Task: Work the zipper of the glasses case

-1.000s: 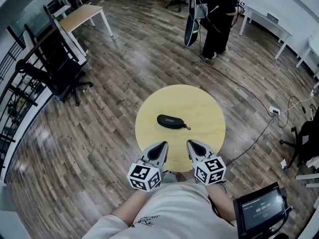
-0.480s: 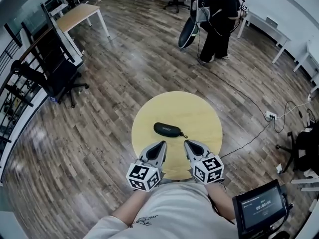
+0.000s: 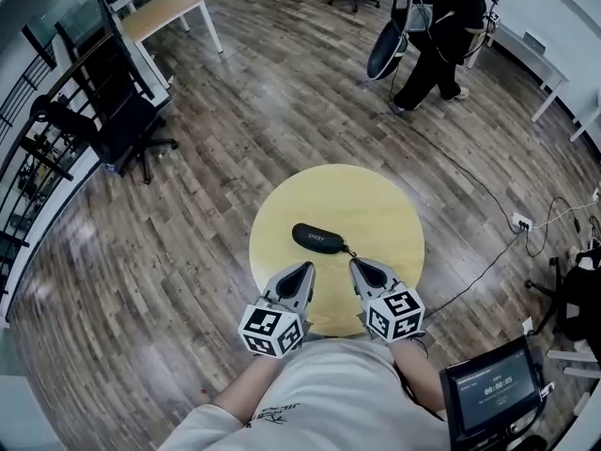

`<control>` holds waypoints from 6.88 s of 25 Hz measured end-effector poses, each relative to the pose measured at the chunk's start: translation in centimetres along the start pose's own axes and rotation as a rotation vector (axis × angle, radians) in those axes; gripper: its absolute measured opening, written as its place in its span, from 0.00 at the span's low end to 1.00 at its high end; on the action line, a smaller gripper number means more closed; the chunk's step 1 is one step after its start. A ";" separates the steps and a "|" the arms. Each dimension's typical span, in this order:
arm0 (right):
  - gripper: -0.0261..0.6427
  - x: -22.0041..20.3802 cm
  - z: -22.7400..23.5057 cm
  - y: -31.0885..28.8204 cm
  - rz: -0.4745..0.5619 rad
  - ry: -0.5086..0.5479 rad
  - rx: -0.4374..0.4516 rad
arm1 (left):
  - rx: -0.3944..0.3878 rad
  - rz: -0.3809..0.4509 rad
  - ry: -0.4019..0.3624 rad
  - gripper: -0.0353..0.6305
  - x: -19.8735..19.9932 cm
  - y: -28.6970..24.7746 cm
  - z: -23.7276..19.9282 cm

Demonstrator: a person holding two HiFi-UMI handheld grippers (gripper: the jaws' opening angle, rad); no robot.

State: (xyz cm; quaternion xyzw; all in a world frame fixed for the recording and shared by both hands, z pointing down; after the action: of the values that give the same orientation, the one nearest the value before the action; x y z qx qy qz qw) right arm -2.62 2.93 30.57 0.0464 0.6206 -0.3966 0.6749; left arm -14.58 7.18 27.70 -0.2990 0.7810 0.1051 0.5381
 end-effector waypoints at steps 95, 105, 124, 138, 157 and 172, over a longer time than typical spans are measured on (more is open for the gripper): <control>0.04 -17.4 5.7 -18.7 -0.506 0.949 0.408 | 0.064 -0.447 -0.091 0.06 -15.6 -13.0 -20.1; 0.04 -18.9 3.0 -18.2 -0.511 0.637 0.107 | 0.075 -0.424 -0.089 0.06 -16.0 -12.9 -19.9; 0.04 -15.6 15.0 -20.6 -0.388 1.079 0.149 | -0.237 -0.518 -0.102 0.06 -14.9 -18.9 -14.6; 0.04 -15.6 13.8 -19.8 -0.436 0.934 0.117 | -0.269 -0.671 -0.256 0.06 -17.4 -21.3 -13.9; 0.04 -18.3 5.2 -16.9 -0.432 0.562 0.102 | -0.230 -0.593 -0.239 0.06 -16.5 -21.3 -14.4; 0.04 -16.5 19.9 -15.9 -0.477 0.851 0.043 | -0.352 -0.564 -0.251 0.06 -17.0 -25.0 -9.1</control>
State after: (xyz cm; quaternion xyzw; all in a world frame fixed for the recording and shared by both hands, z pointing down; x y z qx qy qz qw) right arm 5.26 -11.05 56.34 0.0749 0.8265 -0.4986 0.2504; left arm -3.05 -11.24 50.64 -0.5757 0.5656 0.1211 0.5780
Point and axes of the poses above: the fingertips, and each gripper's own axes: y backward along the fingers, z to its right, x out of its top, the point moved 3 cm from there along y, backward along the fingers, and after that the axes turned 15 degrees about -x, right-handed, at the moved point
